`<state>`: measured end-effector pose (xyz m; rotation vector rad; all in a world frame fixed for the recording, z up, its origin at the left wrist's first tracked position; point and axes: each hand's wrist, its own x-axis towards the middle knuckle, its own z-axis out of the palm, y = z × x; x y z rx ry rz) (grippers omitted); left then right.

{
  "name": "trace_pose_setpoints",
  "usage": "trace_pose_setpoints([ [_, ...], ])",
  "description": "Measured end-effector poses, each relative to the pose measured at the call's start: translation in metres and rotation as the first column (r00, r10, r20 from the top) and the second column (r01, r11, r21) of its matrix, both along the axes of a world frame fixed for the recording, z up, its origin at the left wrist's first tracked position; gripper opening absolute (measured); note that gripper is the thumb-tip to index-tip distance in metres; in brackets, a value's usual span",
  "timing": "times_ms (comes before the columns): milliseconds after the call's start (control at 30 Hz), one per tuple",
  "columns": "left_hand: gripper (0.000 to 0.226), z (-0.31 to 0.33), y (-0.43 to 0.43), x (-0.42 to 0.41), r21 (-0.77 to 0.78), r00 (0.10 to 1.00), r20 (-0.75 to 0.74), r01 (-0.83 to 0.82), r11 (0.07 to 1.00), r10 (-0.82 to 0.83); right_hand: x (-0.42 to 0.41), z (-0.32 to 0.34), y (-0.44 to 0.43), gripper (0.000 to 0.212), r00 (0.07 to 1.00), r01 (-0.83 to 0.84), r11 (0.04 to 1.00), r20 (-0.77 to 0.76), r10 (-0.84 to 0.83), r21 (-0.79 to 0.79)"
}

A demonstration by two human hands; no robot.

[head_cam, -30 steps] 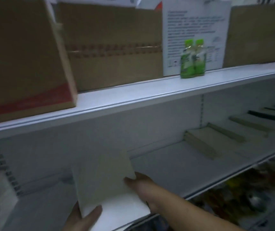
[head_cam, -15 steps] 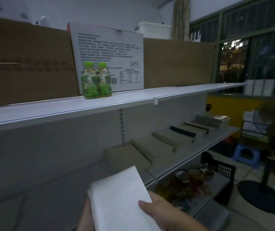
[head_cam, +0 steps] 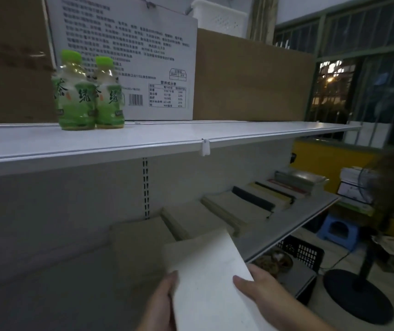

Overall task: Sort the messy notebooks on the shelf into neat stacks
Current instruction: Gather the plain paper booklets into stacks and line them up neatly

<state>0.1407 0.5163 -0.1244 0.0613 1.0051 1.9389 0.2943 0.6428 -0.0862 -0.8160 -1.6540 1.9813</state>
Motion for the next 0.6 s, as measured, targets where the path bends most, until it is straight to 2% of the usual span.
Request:
trace_pose_setpoints([
  [33,0.03,0.011,0.026,0.01,-0.061,0.994,-0.029,0.099,0.993,-0.101,-0.003,0.004,0.013,0.018,1.0,0.015,1.0,0.026,-0.015,0.023],
  [100,0.036,0.017,0.051,0.013,-0.129,0.98,-0.157,0.101,0.986,-0.121,-0.008,0.01,0.042,0.017,0.997,0.055,0.998,0.047,-0.057,0.04],
  [167,0.058,0.017,0.078,0.007,-0.128,0.965,-0.241,0.07,0.989,-0.1,-0.013,0.017,0.069,0.016,0.99,0.121,0.99,0.072,-0.126,0.068],
  [267,0.054,0.017,0.112,-0.001,-0.12,0.943,-0.312,0.079,0.99,-0.113,-0.019,0.015,0.102,0.016,0.988,0.115,0.991,0.099,-0.122,0.075],
  [400,0.094,0.01,0.152,0.0,-0.229,0.905,-0.403,0.041,0.972,-0.133,-0.025,0.008,0.142,0.021,0.967,0.174,0.983,0.177,-0.181,0.056],
  [433,0.095,0.014,0.161,0.002,-0.244,0.894,-0.428,0.027,0.969,-0.133,-0.027,0.008,0.153,0.027,0.96,0.187,0.98,0.196,-0.198,0.075],
  [500,0.067,0.019,0.184,0.004,-0.308,0.883,-0.446,-0.003,0.951,-0.142,-0.033,0.01,0.181,0.049,0.942,0.212,0.969,0.239,-0.237,0.128],
  [533,0.054,0.024,0.194,0.002,-0.347,0.904,-0.4,0.004,0.938,-0.152,-0.037,0.01,0.196,0.051,0.938,0.205,0.968,0.254,-0.237,0.147],
  [600,0.048,0.024,0.215,-0.001,-0.368,0.903,-0.412,-0.045,0.929,-0.12,-0.043,0.009,0.226,0.035,0.928,0.199,0.965,0.285,-0.241,0.169],
])
